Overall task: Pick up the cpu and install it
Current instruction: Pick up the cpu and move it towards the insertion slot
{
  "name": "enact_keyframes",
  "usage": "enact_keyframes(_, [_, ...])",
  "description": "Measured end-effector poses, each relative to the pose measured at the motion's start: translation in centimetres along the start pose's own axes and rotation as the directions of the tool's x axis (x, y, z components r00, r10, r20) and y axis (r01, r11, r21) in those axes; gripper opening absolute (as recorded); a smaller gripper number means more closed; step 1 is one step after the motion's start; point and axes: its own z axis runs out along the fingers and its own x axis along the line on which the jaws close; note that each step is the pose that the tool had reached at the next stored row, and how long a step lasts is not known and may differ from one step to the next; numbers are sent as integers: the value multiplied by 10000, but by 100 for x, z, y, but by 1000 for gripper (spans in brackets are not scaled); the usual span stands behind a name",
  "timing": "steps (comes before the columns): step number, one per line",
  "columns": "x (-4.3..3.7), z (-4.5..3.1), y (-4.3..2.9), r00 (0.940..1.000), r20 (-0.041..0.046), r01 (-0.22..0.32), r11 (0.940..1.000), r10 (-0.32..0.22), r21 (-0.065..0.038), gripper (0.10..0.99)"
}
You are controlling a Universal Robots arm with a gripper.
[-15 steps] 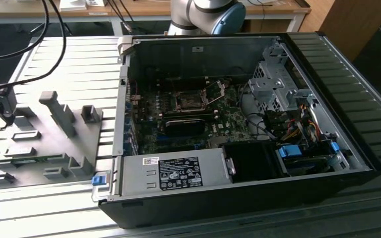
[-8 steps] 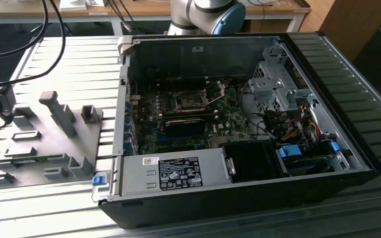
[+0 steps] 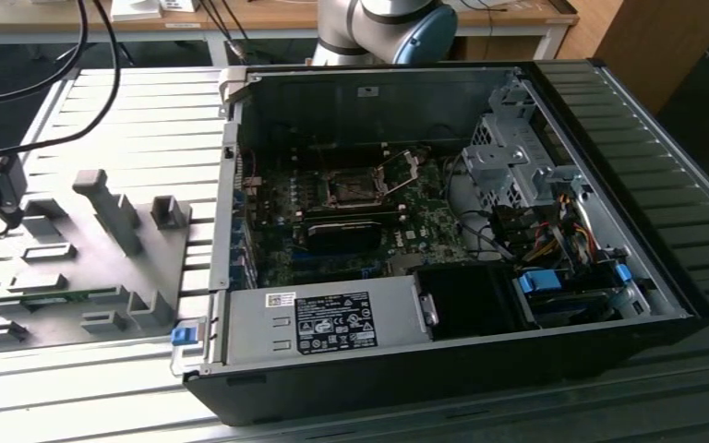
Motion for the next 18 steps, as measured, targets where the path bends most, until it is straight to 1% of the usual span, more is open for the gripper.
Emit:
enact_keyframes(10, [4, -62, 4, 10000, 0, 0, 10000, 0, 0, 537])
enact_keyframes(18, [9, -158, 11, 10000, 0, 0, 10000, 0, 0, 537])
